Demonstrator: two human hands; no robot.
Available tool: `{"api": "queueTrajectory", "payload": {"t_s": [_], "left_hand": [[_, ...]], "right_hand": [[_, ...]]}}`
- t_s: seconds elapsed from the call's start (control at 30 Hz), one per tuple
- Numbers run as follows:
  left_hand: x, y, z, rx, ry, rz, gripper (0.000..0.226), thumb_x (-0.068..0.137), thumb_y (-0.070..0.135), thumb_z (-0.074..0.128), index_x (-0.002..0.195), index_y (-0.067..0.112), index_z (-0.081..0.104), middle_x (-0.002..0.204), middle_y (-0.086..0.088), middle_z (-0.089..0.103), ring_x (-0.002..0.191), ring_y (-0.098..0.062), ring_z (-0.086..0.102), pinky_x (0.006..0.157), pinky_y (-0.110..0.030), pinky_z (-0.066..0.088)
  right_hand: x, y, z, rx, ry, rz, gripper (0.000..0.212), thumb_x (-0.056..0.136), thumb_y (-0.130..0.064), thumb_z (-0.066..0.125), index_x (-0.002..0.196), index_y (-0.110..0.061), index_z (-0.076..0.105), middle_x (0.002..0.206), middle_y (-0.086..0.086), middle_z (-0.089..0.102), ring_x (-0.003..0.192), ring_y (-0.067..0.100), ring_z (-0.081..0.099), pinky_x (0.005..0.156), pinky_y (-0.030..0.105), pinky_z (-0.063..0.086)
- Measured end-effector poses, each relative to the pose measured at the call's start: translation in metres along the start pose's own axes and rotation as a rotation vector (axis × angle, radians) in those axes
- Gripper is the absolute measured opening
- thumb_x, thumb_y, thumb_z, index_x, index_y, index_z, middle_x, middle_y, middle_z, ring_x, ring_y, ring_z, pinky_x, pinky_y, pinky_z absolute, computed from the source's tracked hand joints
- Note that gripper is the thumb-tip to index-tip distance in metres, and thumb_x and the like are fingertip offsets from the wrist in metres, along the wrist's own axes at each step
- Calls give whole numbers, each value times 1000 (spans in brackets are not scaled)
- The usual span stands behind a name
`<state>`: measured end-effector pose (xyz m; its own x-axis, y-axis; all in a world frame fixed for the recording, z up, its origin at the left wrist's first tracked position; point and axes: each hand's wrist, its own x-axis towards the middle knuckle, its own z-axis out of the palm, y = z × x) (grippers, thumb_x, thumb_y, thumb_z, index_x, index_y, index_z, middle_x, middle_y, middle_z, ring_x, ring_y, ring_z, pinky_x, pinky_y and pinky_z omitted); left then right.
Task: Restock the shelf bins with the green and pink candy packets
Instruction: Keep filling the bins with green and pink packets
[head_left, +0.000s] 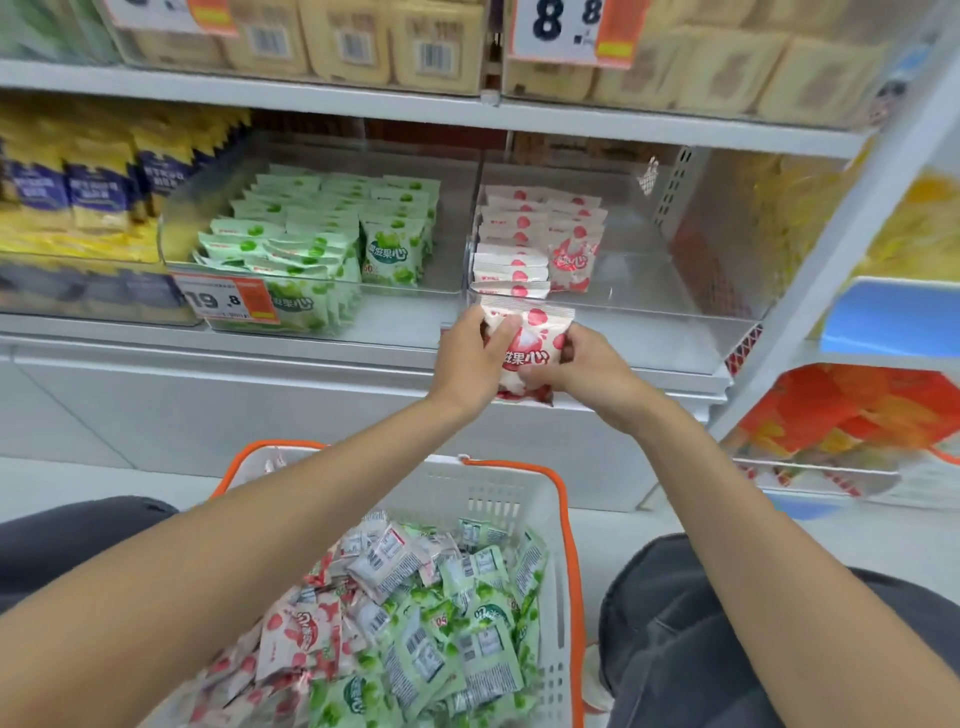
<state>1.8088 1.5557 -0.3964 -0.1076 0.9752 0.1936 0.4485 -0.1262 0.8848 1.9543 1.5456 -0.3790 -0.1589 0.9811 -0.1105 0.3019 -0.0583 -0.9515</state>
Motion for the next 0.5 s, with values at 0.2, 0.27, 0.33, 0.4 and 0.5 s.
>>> {"api": "queueTrajectory", "payload": {"t_s": [0.2,0.27,0.33,0.4,0.5], "left_hand": [[59,52,11,78,-86,209,35,102,40,41,98,10,59,85,4,58,81,-16,54,75,-34,41],[85,50,13,223,-97,271,36,104,37,38,108,9,59,100,-1,61,94,-18,55,84,-35,44],[105,37,17,349,-127,270,33,103,35,39,109,8,57,105,-6,61,97,-23,56,87,-41,47],[111,24,25,440,-155,272,32,102,37,40,103,9,56,99,-7,61,94,-28,57,83,-44,47],[106,14,33,483,-120,300,37,103,41,37,93,11,55,90,-4,57,87,-25,54,75,-41,44]], "right_hand": [[20,-21,-55,220,264,-66,29,80,7,70,99,-13,60,102,11,71,90,24,69,77,34,55],[36,-23,-74,288,354,-63,29,80,5,70,103,-10,61,105,11,71,93,25,70,79,36,55],[61,-20,-92,271,424,-44,34,79,4,72,110,-7,62,108,9,71,95,21,70,82,34,57],[92,-13,-102,165,473,22,36,76,5,74,110,-2,62,111,14,70,92,17,67,81,31,54],[135,0,-99,-60,441,200,40,74,4,76,111,2,62,112,15,67,96,22,64,89,34,52]]}}
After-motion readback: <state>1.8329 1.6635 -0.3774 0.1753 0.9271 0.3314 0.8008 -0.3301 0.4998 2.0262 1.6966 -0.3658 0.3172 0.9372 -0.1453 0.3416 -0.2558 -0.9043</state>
